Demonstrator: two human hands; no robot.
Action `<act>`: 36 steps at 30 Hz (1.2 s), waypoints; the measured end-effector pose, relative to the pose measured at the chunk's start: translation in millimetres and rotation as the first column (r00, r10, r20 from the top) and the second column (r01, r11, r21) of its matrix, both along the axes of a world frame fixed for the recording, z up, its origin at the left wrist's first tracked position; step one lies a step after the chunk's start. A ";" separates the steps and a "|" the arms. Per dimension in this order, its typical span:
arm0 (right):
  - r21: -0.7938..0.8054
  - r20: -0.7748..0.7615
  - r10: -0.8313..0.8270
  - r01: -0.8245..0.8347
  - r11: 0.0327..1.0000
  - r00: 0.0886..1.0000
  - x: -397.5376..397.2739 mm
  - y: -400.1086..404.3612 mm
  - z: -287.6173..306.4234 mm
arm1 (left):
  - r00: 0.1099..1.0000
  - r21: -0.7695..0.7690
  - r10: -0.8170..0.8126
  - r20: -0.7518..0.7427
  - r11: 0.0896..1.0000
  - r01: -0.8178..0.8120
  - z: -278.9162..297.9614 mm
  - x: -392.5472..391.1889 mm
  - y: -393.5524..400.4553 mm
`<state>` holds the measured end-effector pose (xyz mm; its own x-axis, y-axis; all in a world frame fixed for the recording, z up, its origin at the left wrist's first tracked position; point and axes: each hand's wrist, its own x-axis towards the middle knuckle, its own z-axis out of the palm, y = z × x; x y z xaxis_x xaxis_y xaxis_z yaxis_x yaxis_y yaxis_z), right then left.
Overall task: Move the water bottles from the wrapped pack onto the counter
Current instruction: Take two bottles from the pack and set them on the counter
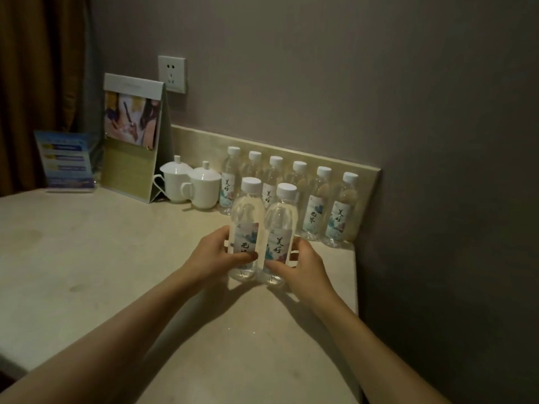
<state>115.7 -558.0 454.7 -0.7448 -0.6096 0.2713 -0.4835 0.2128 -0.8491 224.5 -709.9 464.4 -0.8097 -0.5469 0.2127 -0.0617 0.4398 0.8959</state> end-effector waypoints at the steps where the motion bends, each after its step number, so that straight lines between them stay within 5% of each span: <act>1: 0.003 0.000 -0.006 0.006 1.000 1.000 -0.2 -13.2 1.1 | 1.000 -0.002 -0.010 0.001 1.000 0.010 0.5 -1.6 -14.1; 11: -0.015 0.067 -0.122 0.123 0.992 0.990 9.3 -125.5 4.2 | 0.973 -0.124 -0.231 -0.001 0.965 0.229 0.2 -19.0 -147.9; 21: -0.031 0.040 -0.298 0.299 0.954 0.954 25.2 -147.5 4.0 | 0.934 -0.114 -0.358 -0.009 0.928 0.355 0.7 -25.1 -171.3; 25: -0.024 -0.006 -0.354 0.354 0.935 0.935 25.9 -147.9 -1.0 | 0.965 0.024 -0.262 -0.007 0.965 0.263 -0.5 -18.0 -182.0; 31: 0.002 -0.066 -0.410 0.411 0.912 0.910 24.7 -148.4 -3.0 | 0.961 -0.015 -0.271 -0.059 0.963 0.270 -0.5 -12.4 -167.7; 36: 0.102 -0.273 -0.514 0.555 0.825 0.813 22.1 -151.1 -7.9 | 0.968 -0.011 -0.235 -0.090 0.972 0.235 -3.4 -17.9 -162.7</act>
<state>137.9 -709.0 446.8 -0.8975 -0.1840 0.4008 -0.4219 0.6231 -0.6586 206.6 -872.6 461.0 -0.8931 -0.3432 0.2907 0.1242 0.4329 0.8928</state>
